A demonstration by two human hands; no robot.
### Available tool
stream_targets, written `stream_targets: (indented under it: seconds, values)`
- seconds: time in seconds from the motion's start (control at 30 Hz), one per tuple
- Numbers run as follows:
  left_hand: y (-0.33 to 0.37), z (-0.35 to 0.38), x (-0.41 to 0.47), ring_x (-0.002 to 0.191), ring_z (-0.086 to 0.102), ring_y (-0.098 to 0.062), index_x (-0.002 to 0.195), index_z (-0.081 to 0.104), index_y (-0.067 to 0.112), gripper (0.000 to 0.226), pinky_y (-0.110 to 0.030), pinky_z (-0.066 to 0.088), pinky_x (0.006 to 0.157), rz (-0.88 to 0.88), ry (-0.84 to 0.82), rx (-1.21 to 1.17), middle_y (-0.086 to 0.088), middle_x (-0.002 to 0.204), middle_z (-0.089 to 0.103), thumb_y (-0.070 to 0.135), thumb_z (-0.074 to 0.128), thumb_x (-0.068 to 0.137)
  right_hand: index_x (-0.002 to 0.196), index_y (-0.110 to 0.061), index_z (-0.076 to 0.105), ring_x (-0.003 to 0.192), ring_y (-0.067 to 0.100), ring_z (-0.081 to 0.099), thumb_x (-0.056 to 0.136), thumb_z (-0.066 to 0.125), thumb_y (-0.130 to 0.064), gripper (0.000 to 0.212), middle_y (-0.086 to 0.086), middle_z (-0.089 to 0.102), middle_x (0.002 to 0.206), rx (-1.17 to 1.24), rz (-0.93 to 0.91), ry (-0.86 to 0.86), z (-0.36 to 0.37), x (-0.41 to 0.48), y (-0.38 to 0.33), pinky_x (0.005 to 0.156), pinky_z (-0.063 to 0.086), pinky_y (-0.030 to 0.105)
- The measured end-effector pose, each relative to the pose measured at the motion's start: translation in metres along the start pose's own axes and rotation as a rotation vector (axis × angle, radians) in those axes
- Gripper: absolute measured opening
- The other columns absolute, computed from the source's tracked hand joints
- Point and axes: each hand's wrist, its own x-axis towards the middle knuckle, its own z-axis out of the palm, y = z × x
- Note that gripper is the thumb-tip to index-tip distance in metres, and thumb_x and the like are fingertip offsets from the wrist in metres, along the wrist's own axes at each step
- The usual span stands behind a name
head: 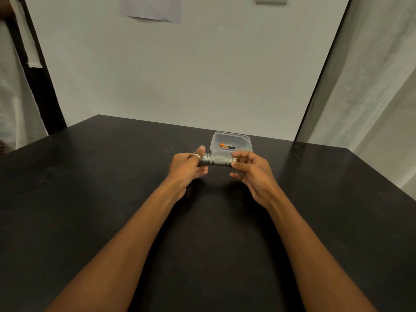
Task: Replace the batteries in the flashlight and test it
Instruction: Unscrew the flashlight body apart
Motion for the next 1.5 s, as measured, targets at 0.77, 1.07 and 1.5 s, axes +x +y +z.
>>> stream_targets:
  seconds: [0.77, 1.07, 1.5]
  values:
    - [0.0008, 0.0013, 0.001, 0.075, 0.073, -0.018, 0.096, 0.072, 0.005, 0.036, -0.029, 0.062, 0.071, 0.001, 0.005, -0.022, -0.012, 0.093, 0.074, 0.04, 0.069, 0.095, 0.105, -0.008, 0.072, 0.085, 0.017, 0.071, 0.092, 0.069, -0.001, 0.015, 0.01, 0.073, 0.098, 0.035, 0.004, 0.002, -0.0003, 0.0021, 0.0008, 0.07, 0.059, 0.027]
    - [0.0006, 0.0004, 0.0006, 0.081, 0.075, -0.02, 0.097, 0.072, 0.007, 0.034, -0.029, 0.063, 0.073, -0.014, 0.007, -0.013, -0.013, 0.097, 0.075, 0.04, 0.068, 0.095, 0.107, -0.005, 0.07, 0.072, 0.015, 0.067, 0.098, 0.067, -0.031, 0.028, 0.009, 0.071, 0.088, -0.036, 0.052, 0.048, 0.0047, 0.0016, 0.0016, 0.062, 0.057, 0.026]
    - [0.0013, 0.0008, 0.0007, 0.079, 0.074, -0.019, 0.1, 0.072, 0.006, 0.034, -0.028, 0.063, 0.072, -0.014, 0.003, -0.014, -0.013, 0.098, 0.075, 0.04, 0.067, 0.096, 0.107, -0.005, 0.07, 0.067, 0.012, 0.068, 0.099, 0.066, -0.029, 0.026, 0.01, 0.073, 0.086, -0.058, 0.063, 0.031, 0.0045, 0.0011, 0.0011, 0.061, 0.058, 0.024]
